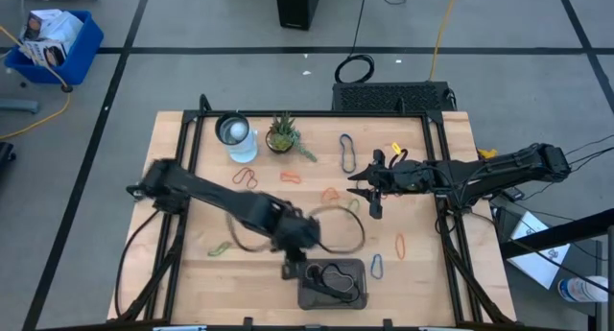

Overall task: Pick and place rubber bands into bin
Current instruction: Put the green rubber band into the black transparent bin

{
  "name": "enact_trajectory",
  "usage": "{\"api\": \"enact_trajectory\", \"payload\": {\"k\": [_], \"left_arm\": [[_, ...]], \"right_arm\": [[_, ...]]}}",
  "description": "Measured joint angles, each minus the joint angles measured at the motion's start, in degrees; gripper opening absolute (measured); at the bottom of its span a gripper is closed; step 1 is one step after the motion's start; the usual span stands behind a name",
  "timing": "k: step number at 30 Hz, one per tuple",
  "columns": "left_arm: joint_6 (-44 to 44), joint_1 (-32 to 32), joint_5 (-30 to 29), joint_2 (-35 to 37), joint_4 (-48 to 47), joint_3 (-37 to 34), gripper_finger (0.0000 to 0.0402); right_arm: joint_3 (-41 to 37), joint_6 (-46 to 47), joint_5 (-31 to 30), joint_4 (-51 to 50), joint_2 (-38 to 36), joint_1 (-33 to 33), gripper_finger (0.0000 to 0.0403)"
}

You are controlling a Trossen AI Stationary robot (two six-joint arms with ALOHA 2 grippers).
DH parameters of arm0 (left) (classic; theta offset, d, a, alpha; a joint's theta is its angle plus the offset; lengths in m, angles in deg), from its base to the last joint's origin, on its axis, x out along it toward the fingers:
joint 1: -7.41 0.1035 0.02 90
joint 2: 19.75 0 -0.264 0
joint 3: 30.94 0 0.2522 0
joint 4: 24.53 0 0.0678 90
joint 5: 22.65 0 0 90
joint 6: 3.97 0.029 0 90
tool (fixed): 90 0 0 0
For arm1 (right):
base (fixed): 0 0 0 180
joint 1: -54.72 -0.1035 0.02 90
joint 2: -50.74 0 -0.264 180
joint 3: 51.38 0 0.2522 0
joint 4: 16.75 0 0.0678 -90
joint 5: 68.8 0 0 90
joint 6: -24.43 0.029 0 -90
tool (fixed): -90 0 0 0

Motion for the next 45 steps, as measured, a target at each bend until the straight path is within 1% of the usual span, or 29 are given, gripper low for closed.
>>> {"api": "enact_trajectory", "payload": {"k": [3,7,9,11,14,16,17,21,23,25,28,32,35,39,45], "left_arm": [[-2.41,-0.22,-3.95,6.33,-3.62,0.04,0.0170],[-4.37,-1.23,-6.73,14.03,-9.33,0.04,0.0170],[-4.85,-1.82,-7.83,17.01,-12.66,0.04,0.0170],[-6.75,-2.65,-10.37,19.30,-16.82,0.04,0.0170],[-12.92,-3.97,-15.04,21.32,-25.58,0.06,0.0170],[-18.44,-4.55,-15.30,21.46,-33.17,0.07,0.0170],[-21.30,-4.90,-14.92,21.38,-35.41,-0.19,0.0170],[-25.79,-6.24,-11.17,22.77,-31.55,-5.46,0.0170],[-30.59,-6.43,-10.19,23.06,-34.18,-8.67,0.0170],[-34.00,-6.37,-9.30,23.32,-34.59,-13.91,0.0170],[-38.13,-6.52,-5.26,25.15,-30.03,-22.05,0.0170],[-44.55,-6.67,-1.47,25.99,-27.93,-31.81,0.0170],[-46.07,-6.91,-0.32,26.48,-22.77,-38.01,0.0170],[-45.94,-6.89,2.44,26.62,-13.17,-45.41,0.0170],[-47.31,-6.95,5.12,26.60,-4.84,-54.38,0.0170]], "right_arm": [[0.00,0.23,0.00,-0.09,0.00,0.00,0.0141],[0.00,0.37,-0.02,-0.09,-0.02,0.02,0.0141],[0.00,0.39,-0.02,-0.09,0.00,0.02,0.0141],[0.00,0.42,-0.02,-0.09,-0.01,0.02,0.0141],[0.00,0.42,-0.02,-0.09,-0.02,0.02,0.0141],[0.00,0.39,-0.23,-0.09,0.00,0.02,0.0141],[0.00,0.42,-0.25,-0.09,-0.01,0.02,0.0141],[0.00,0.42,-0.30,-0.07,-0.01,0.12,0.0141],[0.00,0.42,-0.46,0.20,-0.01,0.16,0.0141],[0.00,0.42,-1.80,0.82,0.00,0.16,0.0141],[0.00,0.42,-4.12,1.85,-0.02,0.16,0.0141],[0.00,0.31,-6.23,3.93,-0.02,0.55,0.0141],[0.00,0.42,-6.22,3.88,-0.02,1.26,0.0141],[0.00,0.98,-6.12,4.12,0.00,2.03,0.0141],[0.00,3.39,-6.09,4.28,0.00,2.84,0.0141]]}}
